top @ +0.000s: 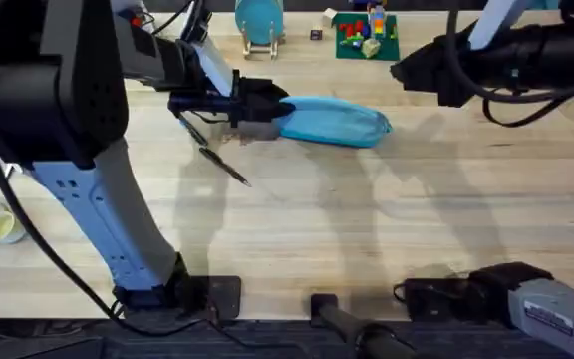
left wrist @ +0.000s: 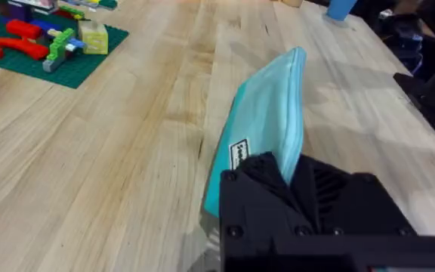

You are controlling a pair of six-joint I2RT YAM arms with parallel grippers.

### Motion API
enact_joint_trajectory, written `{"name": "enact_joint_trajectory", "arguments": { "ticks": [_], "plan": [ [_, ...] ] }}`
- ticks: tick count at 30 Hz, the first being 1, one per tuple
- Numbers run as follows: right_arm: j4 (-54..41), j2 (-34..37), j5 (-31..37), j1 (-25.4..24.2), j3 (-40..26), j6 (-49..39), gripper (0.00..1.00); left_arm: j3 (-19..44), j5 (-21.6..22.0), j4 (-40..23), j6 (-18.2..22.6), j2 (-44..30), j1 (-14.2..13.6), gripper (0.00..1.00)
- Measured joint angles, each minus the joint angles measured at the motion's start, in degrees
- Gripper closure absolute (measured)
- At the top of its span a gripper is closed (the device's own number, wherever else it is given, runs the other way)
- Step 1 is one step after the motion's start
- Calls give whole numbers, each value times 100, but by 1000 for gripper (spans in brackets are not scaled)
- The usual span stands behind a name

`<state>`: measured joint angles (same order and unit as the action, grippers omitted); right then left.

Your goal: Unzip the bag, pick up the pens from the table one at a time and place them inside, then zip the bag closed.

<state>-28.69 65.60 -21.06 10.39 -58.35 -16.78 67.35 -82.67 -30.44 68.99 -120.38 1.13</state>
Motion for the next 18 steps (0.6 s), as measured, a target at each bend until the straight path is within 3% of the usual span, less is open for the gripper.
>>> {"name": "enact_joint_trajectory", "arguments": {
  "ticks": [7, 9, 14, 18],
  "plan": [
    [-4, 0, 0, -2, 0, -43, 958, 0, 0, 0, 0, 0, 0, 958],
    [-4, 0, 2, -2, 0, -87, 731, 0, 0, 0, 0, 0, 0, 958],
    [-4, 0, 2, -2, 0, -163, 40, 0, 0, 0, 0, 0, 0, 958],
    [-4, 0, 2, -2, 0, -167, 5, 0, 0, 0, -2, 0, 0, 958]
  ]
}}
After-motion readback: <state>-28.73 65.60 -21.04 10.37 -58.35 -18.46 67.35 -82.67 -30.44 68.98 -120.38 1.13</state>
